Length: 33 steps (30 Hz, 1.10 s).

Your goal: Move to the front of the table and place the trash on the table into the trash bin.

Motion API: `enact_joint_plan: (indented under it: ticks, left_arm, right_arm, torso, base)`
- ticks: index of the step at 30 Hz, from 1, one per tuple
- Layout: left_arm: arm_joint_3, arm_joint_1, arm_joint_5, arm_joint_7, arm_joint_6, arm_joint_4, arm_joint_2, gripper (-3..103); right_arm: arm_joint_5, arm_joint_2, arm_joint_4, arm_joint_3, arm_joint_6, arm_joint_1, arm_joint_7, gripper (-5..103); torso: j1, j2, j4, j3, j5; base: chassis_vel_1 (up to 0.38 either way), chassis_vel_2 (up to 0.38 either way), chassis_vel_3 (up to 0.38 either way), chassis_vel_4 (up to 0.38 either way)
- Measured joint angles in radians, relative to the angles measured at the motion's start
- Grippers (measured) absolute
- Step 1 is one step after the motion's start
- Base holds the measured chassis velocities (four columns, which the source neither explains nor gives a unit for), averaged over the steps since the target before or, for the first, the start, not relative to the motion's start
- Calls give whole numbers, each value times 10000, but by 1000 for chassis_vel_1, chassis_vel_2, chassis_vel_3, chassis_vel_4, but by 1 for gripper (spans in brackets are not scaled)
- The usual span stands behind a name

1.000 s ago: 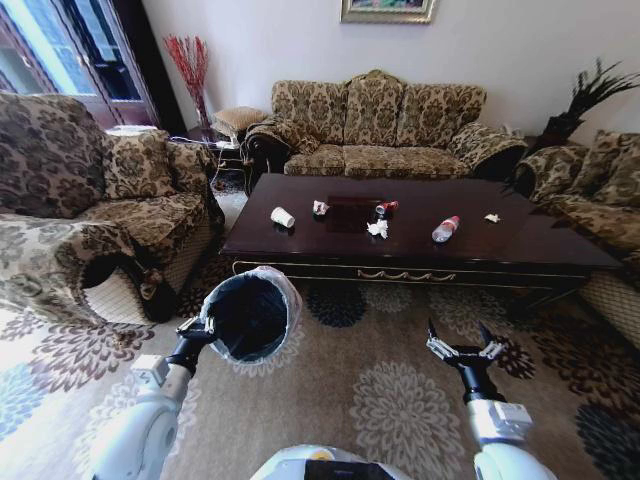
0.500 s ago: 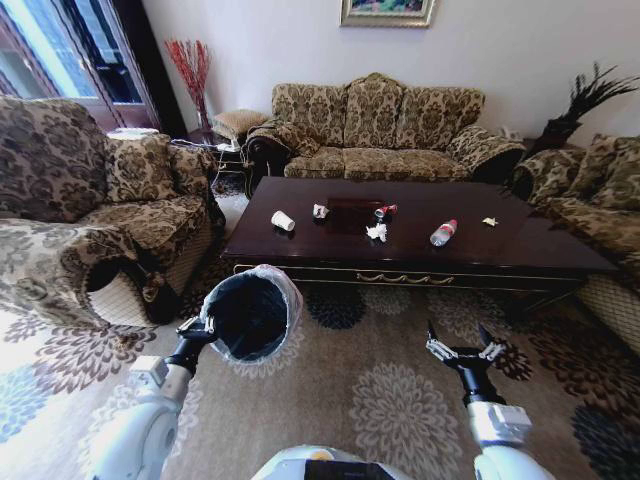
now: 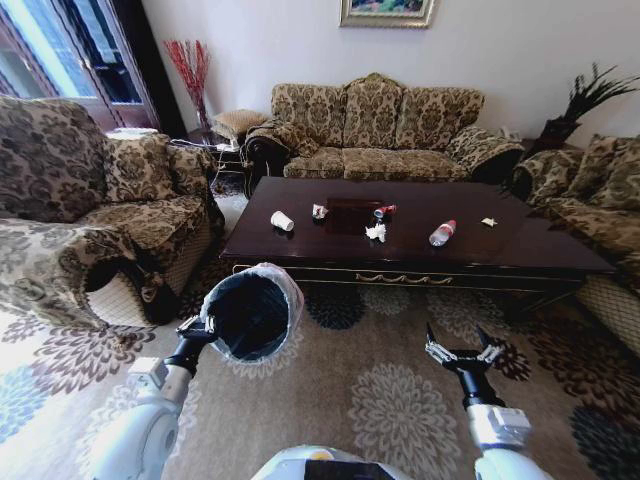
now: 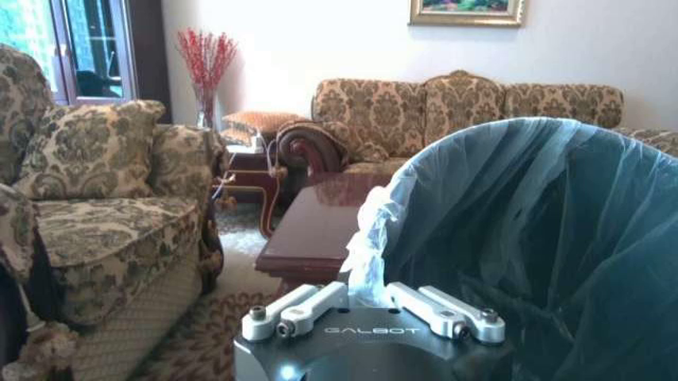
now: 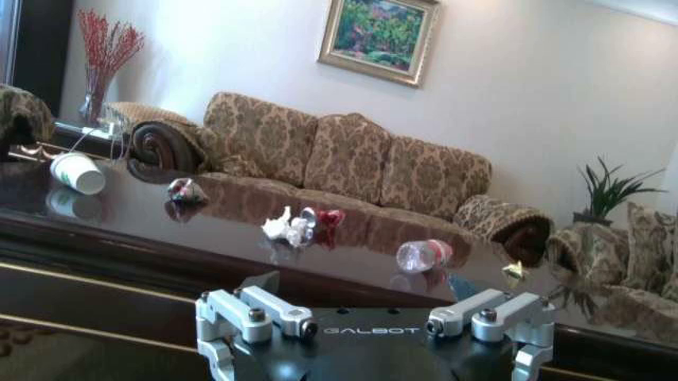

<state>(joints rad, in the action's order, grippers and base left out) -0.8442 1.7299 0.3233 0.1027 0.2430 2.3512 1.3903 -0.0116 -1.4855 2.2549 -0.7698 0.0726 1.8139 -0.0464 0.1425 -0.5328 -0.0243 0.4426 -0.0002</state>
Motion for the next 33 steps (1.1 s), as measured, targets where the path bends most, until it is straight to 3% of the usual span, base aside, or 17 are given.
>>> enact_joint_plan:
  ticks: [13, 14, 22, 33]
  left_arm:
    - [-25, 106, -69, 99, -151, 95, 261, 1]
    - [-51, 111, -64, 114, -160, 95, 275, 1]
    - [-205, 132, 55, 170, -218, 115, 273, 1]
    - [165, 15, 33, 153, -230, 47, 223, 1]
  right_arm:
    - [21, 31, 19, 8, 82, 93, -19, 100]
    - [47, 30, 35, 27, 78, 93, -22, 100]
    - [198, -15, 128, 136, 66, 52, -25, 100]
    - [227, -5, 41, 41, 275, 19, -20, 100]
  torso:
    - [-4, 21, 3, -7, 11]
    - [-16, 22, 7, -17, -7]
    - [-12, 25, -2, -16, -1]
    - [-15, 29, 3, -19, 8]
  base:
    - [-210, -221, 222, 210]
    - [-307, -272, 318, 271]
    - [-365, -331, 354, 348]
    - [-240, -239, 235, 241]
